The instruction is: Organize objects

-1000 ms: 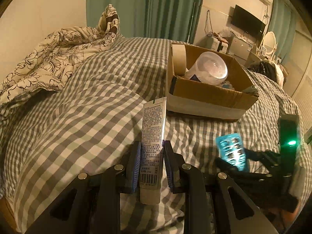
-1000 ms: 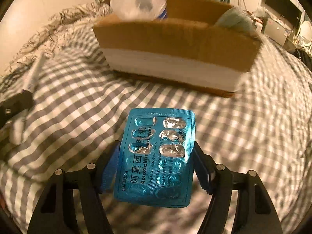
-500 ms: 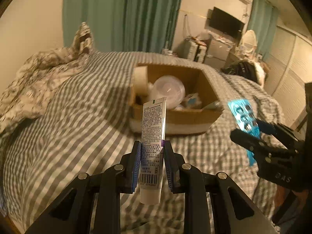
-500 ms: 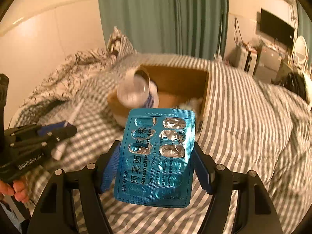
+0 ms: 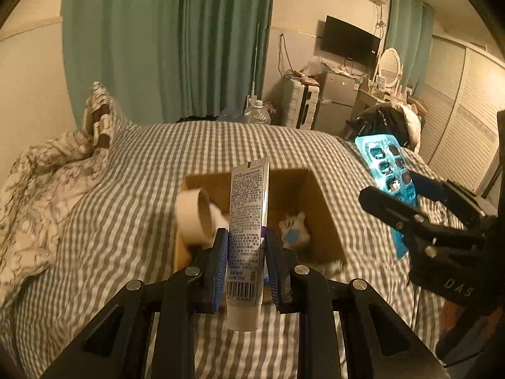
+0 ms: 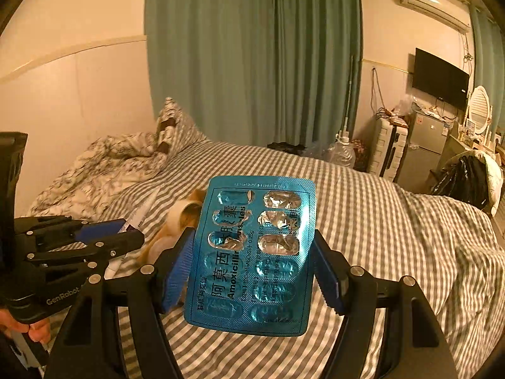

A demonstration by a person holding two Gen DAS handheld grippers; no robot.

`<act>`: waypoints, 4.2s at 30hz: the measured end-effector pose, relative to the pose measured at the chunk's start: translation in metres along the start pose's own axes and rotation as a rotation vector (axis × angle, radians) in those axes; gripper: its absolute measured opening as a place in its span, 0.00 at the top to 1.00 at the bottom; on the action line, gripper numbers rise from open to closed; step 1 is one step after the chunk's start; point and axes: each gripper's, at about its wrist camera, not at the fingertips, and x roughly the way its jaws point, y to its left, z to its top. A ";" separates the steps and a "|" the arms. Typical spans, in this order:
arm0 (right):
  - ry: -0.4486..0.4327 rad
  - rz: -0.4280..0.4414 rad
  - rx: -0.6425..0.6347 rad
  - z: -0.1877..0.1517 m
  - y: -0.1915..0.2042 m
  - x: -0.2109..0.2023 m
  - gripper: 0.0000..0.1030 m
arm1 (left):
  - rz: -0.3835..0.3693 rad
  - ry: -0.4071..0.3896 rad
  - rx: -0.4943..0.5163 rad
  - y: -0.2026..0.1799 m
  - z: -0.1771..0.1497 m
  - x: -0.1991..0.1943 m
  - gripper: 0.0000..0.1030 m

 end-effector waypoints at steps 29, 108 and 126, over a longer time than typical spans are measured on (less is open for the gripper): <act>0.067 0.049 0.134 0.014 -0.046 0.088 0.14 | 0.060 0.040 0.051 0.001 0.027 0.081 0.47; -0.278 -0.201 0.035 -0.113 0.014 -0.129 0.00 | 0.272 -0.356 -0.020 -0.026 -0.124 -0.119 0.00; -0.263 -0.193 0.030 -0.112 0.019 -0.125 0.00 | 0.273 -0.328 -0.024 -0.024 -0.126 -0.114 0.00</act>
